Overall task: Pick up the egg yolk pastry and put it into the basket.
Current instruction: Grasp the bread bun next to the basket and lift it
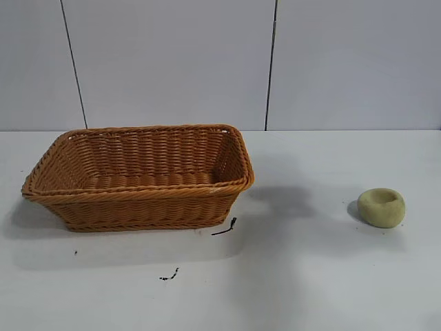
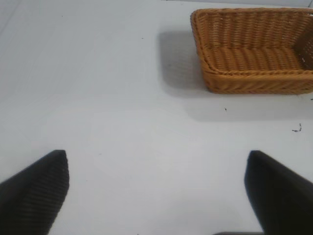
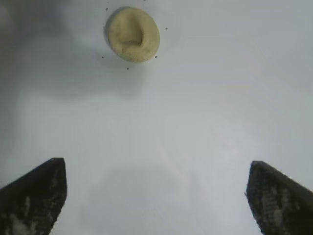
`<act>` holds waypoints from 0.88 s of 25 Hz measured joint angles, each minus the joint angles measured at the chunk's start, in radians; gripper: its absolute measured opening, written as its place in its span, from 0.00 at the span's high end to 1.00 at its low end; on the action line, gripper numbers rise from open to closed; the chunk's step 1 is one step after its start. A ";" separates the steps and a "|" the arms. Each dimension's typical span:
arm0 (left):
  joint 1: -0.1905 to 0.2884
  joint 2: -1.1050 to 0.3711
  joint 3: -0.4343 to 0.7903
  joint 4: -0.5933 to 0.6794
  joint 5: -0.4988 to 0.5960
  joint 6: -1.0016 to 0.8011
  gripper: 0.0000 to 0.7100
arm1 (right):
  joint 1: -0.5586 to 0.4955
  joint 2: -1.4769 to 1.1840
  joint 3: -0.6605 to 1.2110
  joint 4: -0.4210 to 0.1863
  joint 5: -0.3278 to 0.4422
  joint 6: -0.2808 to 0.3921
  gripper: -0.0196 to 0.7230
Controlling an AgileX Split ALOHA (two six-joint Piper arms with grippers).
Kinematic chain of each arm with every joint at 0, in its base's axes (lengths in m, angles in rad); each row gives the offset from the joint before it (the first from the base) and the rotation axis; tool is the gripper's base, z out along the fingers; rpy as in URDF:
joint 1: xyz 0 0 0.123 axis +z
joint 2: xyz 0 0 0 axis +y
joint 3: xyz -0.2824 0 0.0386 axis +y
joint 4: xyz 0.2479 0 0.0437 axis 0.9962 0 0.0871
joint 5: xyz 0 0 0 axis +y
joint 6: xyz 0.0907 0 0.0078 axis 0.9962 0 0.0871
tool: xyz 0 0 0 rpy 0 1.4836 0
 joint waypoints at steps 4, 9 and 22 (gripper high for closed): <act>0.000 0.000 0.000 0.000 0.000 0.000 0.02 | 0.027 0.093 -0.020 0.007 -0.040 -0.003 0.04; 0.000 0.000 0.000 0.000 0.000 0.000 0.02 | 0.027 0.212 -0.021 0.008 -0.117 -0.003 0.04; 0.000 0.000 0.000 0.000 0.000 0.000 0.02 | 0.027 0.372 -0.021 0.013 -0.221 -0.003 0.19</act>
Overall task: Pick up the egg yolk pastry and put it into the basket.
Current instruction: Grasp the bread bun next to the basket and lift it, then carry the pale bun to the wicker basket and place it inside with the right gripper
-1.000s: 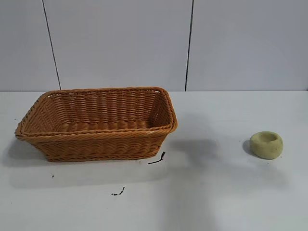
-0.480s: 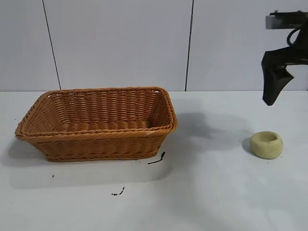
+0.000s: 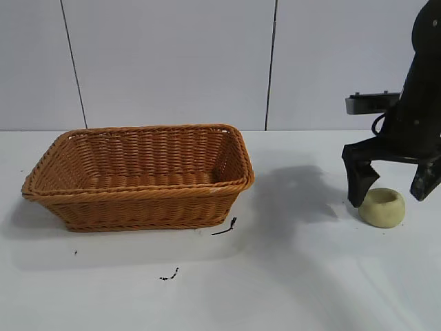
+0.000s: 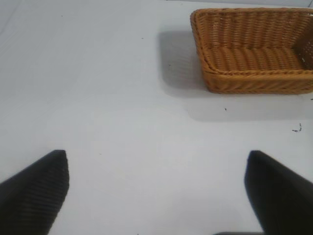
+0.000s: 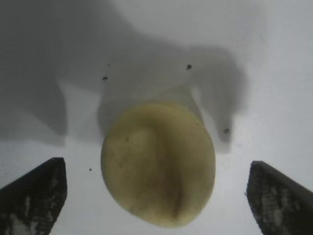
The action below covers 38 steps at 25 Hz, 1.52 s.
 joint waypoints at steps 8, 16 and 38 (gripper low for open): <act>0.000 0.000 0.000 0.000 0.000 0.000 0.02 | 0.000 0.000 -0.001 0.001 -0.018 -0.008 0.82; 0.000 0.000 0.000 0.000 0.000 0.000 0.02 | 0.000 -0.051 -0.091 0.001 0.086 -0.015 0.88; 0.000 0.000 0.000 0.000 0.000 0.000 0.02 | 0.141 -0.090 -0.670 0.014 0.460 -0.015 0.89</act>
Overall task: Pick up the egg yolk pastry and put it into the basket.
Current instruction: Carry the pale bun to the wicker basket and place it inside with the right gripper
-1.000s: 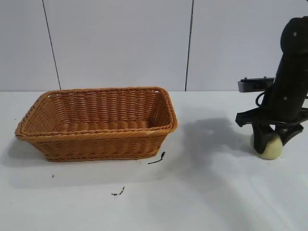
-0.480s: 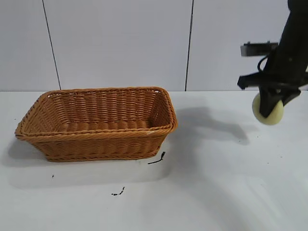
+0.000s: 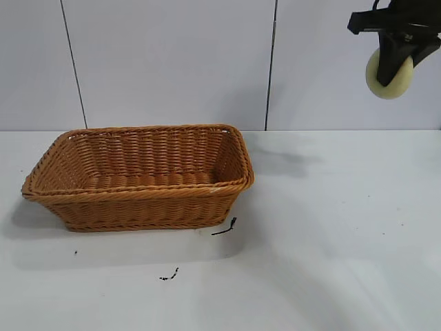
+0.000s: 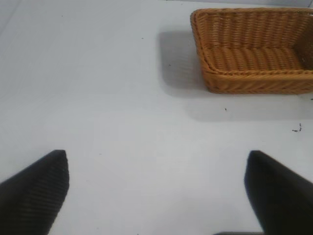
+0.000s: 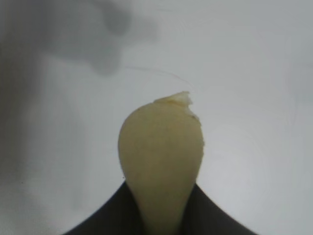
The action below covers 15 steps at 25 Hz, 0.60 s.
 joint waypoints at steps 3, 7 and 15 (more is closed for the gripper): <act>0.000 0.000 0.000 0.000 0.000 0.000 0.02 | 0.091 0.061 -0.089 0.000 0.018 0.000 0.89; 0.000 0.000 0.000 0.000 0.000 0.000 0.02 | 0.223 0.147 -0.190 0.003 0.027 0.000 0.89; 0.000 0.000 0.000 0.000 0.000 0.000 0.02 | 0.405 0.309 -0.267 0.010 -0.039 -0.002 0.89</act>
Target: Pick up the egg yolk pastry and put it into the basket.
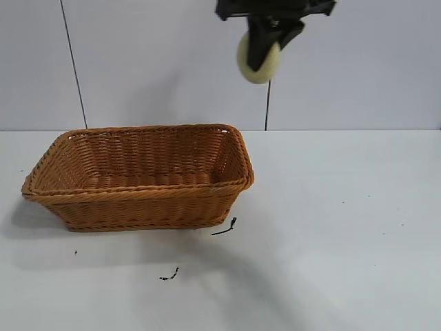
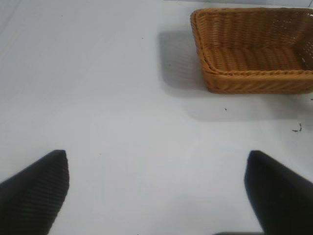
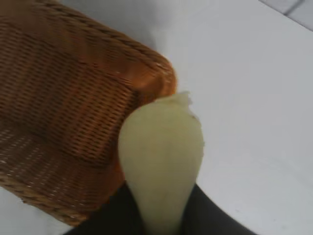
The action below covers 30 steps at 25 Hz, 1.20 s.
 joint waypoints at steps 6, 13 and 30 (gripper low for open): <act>0.000 0.000 0.000 0.000 0.000 0.000 0.02 | 0.012 0.126 0.000 0.011 -0.100 -0.001 0.89; 0.000 0.000 0.000 0.000 0.000 0.000 0.02 | 0.012 0.170 0.000 0.027 -0.131 -0.006 0.80; 0.000 0.000 0.000 0.000 0.000 0.000 0.02 | -0.001 0.070 0.000 0.034 -0.137 -0.038 0.04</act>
